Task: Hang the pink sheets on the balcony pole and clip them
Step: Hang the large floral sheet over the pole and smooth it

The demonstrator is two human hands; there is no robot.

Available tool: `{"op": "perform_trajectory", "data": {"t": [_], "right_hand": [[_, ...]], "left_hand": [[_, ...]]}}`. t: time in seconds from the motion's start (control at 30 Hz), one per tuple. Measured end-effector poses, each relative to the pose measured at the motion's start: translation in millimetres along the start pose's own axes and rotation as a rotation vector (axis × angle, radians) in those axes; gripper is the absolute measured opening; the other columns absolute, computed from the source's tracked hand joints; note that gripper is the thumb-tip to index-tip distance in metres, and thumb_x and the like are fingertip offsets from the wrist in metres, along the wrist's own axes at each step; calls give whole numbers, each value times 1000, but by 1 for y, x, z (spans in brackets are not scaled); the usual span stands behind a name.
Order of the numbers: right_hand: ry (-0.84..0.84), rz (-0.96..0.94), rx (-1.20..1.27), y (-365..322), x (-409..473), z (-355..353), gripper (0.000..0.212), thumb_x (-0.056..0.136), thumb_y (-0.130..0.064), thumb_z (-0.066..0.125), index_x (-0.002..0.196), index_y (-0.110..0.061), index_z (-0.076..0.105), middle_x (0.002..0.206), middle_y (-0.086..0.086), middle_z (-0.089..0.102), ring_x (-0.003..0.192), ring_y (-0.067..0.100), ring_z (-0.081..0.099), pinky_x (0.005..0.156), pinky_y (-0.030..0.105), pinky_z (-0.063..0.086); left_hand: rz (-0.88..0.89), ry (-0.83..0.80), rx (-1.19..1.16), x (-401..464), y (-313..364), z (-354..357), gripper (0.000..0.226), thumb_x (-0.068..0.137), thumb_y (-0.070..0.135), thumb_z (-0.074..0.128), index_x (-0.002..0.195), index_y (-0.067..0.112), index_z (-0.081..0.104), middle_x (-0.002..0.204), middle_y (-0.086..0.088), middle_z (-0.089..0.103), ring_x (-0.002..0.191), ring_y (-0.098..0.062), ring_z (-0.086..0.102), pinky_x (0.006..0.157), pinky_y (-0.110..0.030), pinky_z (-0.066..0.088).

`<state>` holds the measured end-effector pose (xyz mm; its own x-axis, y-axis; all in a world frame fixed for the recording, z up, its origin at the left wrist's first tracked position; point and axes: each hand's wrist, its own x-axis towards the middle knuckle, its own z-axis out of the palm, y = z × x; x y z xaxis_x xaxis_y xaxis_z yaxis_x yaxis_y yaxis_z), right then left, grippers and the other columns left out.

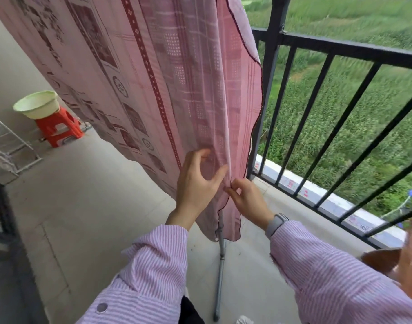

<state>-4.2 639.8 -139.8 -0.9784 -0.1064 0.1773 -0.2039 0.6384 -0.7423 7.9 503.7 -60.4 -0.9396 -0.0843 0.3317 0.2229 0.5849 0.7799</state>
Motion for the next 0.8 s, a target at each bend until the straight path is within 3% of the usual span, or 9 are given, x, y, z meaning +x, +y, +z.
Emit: {"op": "perform_trajectory", "data": {"t": [0.17, 0.33, 0.43, 0.5, 0.57, 0.7, 0.8], "right_hand": [[40, 81, -81, 30, -8, -24, 23, 86, -21, 60, 72, -4, 54, 73, 15, 58, 71, 32, 53, 62, 43, 44], [237, 56, -92, 30, 6, -43, 18, 86, -17, 59, 74, -3, 56, 71, 13, 59, 68, 29, 52, 59, 38, 40], [141, 125, -18, 31, 8, -38, 9, 88, -19, 55, 79, -16, 55, 76, 5, 62, 78, 28, 60, 69, 40, 47], [77, 124, 60, 24, 13, -43, 10, 88, -11, 53, 91, -19, 57, 87, -3, 60, 86, 19, 59, 77, 39, 49], [157, 70, 171, 6, 23, -58, 24, 86, -5, 49, 105, -17, 55, 98, -6, 56, 88, 8, 54, 79, 34, 49], [357, -113, 288, -59, 51, -104, 37, 86, -24, 40, 120, -14, 49, 112, 0, 51, 94, -1, 50, 79, 6, 39], [410, -280, 311, -117, 72, -135, 40, 88, -28, 41, 126, -14, 45, 116, -1, 53, 95, -9, 50, 79, 3, 38]], "left_hand": [[30, 42, 106, 15, 25, 16, 46, 73, 48, 66, 105, 20, 48, 108, 1, 52, 98, -15, 51, 75, -29, 46], [139, 64, 50, 21, 29, 12, 38, 79, 38, 65, 106, 17, 49, 107, 3, 51, 97, -12, 50, 78, -26, 47], [173, 39, 42, 26, 26, 2, 31, 82, 30, 63, 106, 17, 50, 106, 6, 49, 95, -9, 50, 76, -23, 46], [202, 63, 42, 29, 26, -6, 28, 82, 27, 63, 105, 16, 52, 106, 2, 52, 94, -11, 51, 77, -23, 46], [260, 116, 38, 38, 31, -18, 25, 82, 25, 63, 103, 13, 54, 103, 1, 51, 92, -11, 51, 77, -19, 43], [435, 256, 23, 74, 56, -49, 25, 84, 25, 56, 102, 7, 55, 103, 0, 48, 95, -9, 48, 84, -11, 38], [597, 404, 39, 108, 83, -76, 25, 86, 19, 52, 105, 2, 53, 109, -15, 51, 106, -18, 45, 95, -15, 34]]}}
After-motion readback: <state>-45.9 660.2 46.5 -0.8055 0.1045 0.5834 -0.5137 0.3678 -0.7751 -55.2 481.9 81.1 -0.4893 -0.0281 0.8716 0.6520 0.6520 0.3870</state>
